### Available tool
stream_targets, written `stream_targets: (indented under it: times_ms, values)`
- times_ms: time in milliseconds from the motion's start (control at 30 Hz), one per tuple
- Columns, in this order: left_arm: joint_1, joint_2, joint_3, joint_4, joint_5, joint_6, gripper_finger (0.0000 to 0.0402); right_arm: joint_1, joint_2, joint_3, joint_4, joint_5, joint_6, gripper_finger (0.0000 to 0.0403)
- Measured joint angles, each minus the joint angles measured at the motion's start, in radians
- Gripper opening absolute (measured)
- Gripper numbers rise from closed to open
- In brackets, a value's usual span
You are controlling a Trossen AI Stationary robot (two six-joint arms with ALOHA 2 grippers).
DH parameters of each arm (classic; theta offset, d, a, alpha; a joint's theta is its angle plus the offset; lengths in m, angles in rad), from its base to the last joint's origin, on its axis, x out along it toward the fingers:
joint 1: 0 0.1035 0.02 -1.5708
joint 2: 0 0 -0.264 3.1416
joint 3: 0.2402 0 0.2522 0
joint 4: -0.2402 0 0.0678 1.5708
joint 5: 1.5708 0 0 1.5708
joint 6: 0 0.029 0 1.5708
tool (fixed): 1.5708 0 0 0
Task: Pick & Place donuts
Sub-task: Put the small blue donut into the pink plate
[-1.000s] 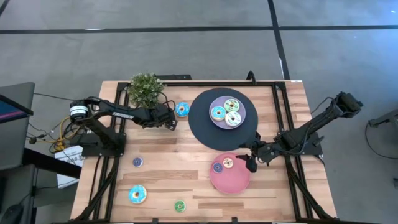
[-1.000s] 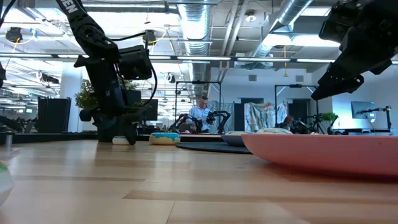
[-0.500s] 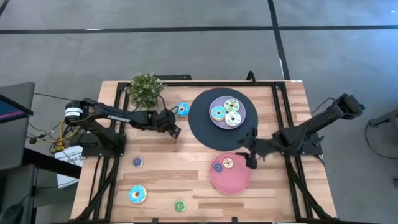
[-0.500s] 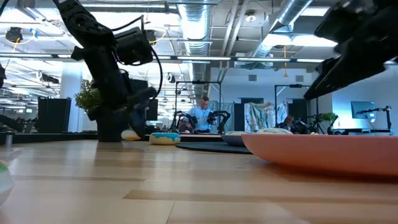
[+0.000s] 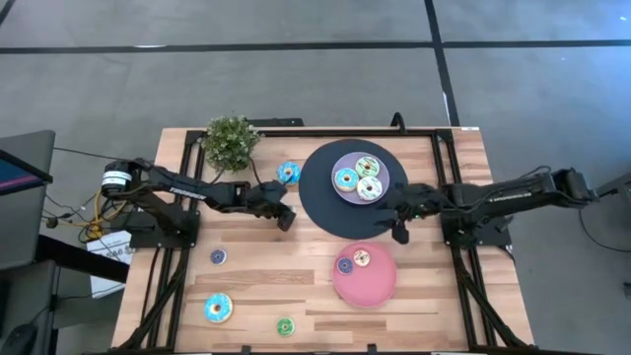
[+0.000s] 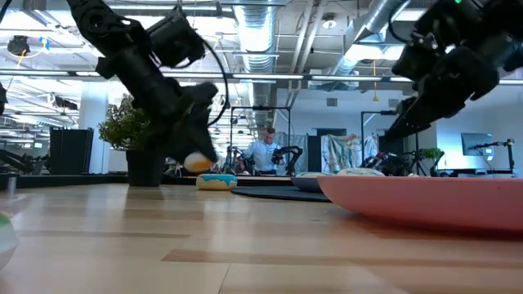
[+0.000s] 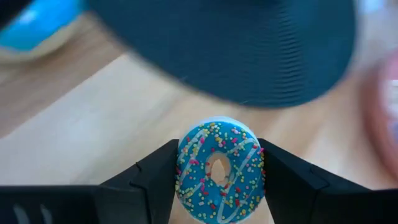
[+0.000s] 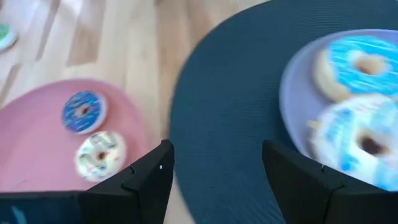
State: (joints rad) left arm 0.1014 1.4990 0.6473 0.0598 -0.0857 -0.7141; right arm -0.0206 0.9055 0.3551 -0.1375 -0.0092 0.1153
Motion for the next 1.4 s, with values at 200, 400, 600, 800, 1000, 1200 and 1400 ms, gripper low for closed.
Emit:
stream_targets:
  times_ms: [200, 400, 600, 800, 1000, 1200, 1400]
  values:
    - [-0.074, 0.000, 0.103, 0.008, -0.019, 0.100, 0.0197, -0.069, -0.216, -0.167, 0.089, -0.018, 0.057, 0.0232]
    - [-0.168, 0.051, 0.288, -0.002, -0.083, 0.251, 0.0196, -0.096, -0.431, -0.276, 0.115, -0.019, 0.131, 0.0232]
    - [-0.252, 0.250, 0.577, -0.123, -0.088, 0.388, 0.0196, -0.098, -0.528, -0.313, 0.115, -0.018, 0.227, 0.0232]
    - [-0.298, 0.481, 0.918, -0.305, -0.080, 0.501, 0.0196, -0.098, -0.540, -0.315, 0.117, -0.018, 0.234, 0.0232]
    - [-0.319, 0.686, 1.163, -0.339, -0.083, 0.602, 0.0196, -0.098, -0.540, -0.315, 0.116, -0.018, 0.235, 0.0232]
    - [-0.316, 0.882, 1.352, -0.309, -0.020, 0.640, 0.0196, -0.098, -0.540, -0.315, 0.113, -0.017, 0.235, 0.0232]
    - [-0.317, 1.024, 1.494, -0.328, 0.083, 0.640, 0.0196, -0.098, -0.540, -0.315, 0.113, -0.016, 0.235, 0.0232]
